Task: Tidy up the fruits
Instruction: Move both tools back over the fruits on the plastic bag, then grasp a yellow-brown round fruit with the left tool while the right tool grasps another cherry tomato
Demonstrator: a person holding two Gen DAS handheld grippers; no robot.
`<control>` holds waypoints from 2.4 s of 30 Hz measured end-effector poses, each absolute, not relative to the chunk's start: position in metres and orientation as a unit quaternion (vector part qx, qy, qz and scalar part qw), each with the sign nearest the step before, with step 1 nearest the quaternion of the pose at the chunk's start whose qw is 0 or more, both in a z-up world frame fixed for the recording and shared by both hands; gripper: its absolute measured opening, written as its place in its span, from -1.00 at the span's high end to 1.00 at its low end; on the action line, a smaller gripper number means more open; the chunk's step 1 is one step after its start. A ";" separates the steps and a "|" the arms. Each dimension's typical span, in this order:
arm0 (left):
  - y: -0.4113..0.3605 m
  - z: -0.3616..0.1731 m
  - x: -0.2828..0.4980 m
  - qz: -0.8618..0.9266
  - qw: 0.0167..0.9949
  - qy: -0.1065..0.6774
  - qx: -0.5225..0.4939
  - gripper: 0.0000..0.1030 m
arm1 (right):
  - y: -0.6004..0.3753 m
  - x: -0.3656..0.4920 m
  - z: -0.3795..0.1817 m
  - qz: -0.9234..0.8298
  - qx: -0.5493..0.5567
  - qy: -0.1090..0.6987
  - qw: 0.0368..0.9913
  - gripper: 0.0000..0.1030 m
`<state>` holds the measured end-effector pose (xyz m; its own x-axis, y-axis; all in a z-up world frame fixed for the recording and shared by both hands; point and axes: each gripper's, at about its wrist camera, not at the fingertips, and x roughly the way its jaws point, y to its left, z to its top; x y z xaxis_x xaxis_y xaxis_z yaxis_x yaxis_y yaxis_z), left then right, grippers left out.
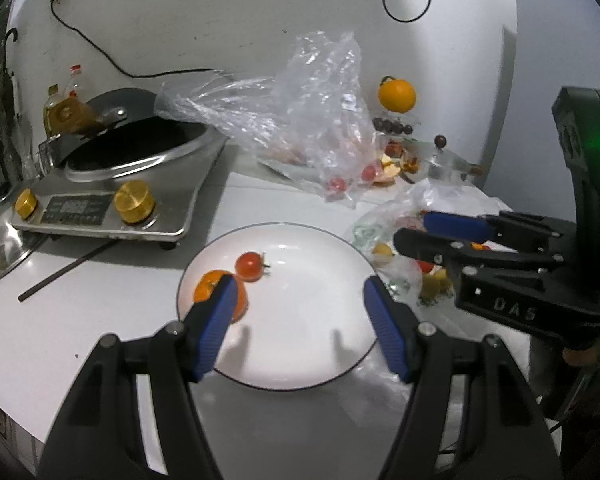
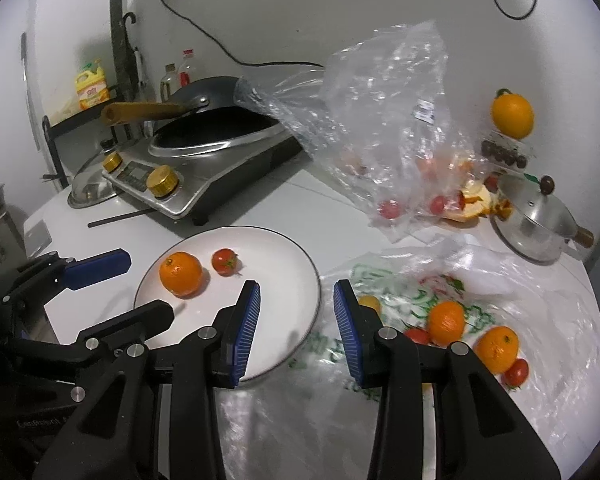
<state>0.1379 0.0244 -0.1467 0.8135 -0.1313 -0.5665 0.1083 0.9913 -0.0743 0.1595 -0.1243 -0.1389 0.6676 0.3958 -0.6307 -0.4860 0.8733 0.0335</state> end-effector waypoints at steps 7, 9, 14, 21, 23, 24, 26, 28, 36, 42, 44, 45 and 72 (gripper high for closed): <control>0.007 -0.146 0.140 -0.071 0.951 0.302 -0.010 -0.29 | -0.152 0.154 -0.137 0.226 -0.057 0.326 0.916 0.21; 0.000 -0.147 0.141 -0.074 0.950 0.303 -0.006 -0.29 | -0.160 0.153 -0.137 0.222 -0.054 0.324 0.918 0.21; -0.017 -0.147 0.142 -0.083 0.949 0.305 0.006 -0.29 | -0.182 0.150 -0.135 0.207 -0.045 0.319 0.924 0.21; -0.042 -0.147 0.146 -0.095 0.947 0.308 0.024 -0.29 | -0.216 0.151 -0.140 0.182 -0.030 0.320 0.929 0.21; -0.050 -0.147 0.148 -0.098 0.946 0.308 0.030 -0.30 | -0.225 0.151 -0.142 0.176 -0.026 0.320 0.930 0.21; -0.054 -0.148 0.148 -0.100 0.945 0.308 0.034 -0.29 | -0.230 0.151 -0.142 0.173 -0.024 0.321 0.931 0.21; -0.064 -0.149 0.149 -0.103 0.945 0.307 0.044 -0.29 | -0.238 0.151 -0.144 0.169 -0.021 0.321 0.932 0.21; -0.070 -0.150 0.149 -0.107 0.944 0.307 0.049 -0.29 | -0.244 0.150 -0.145 0.166 -0.018 0.321 0.932 0.21; -0.091 -0.154 0.155 -0.118 0.941 0.310 0.066 -0.29 | -0.267 0.149 -0.148 0.156 -0.008 0.320 0.934 0.21; -0.106 -0.156 0.157 -0.125 0.939 0.308 0.083 -0.29 | -0.282 0.151 -0.153 0.149 -0.001 0.324 0.934 0.21; -0.112 -0.157 0.158 -0.128 0.939 0.307 0.090 -0.29 | -0.287 0.151 -0.155 0.147 0.001 0.325 0.934 0.21; -0.114 -0.158 0.158 -0.130 0.938 0.306 0.093 -0.29 | -0.289 0.151 -0.156 0.147 0.002 0.326 0.934 0.21; -0.147 -0.200 0.196 -0.132 0.914 0.360 0.133 0.04 | -0.319 0.172 -0.187 0.164 0.017 0.353 0.921 0.21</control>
<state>0.1960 -0.1467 -0.1996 0.7062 -0.1447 -0.6930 0.3368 0.9297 0.1490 0.1721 -0.3190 -0.1873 0.6973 0.3146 -0.6440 -0.2906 0.9455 0.1473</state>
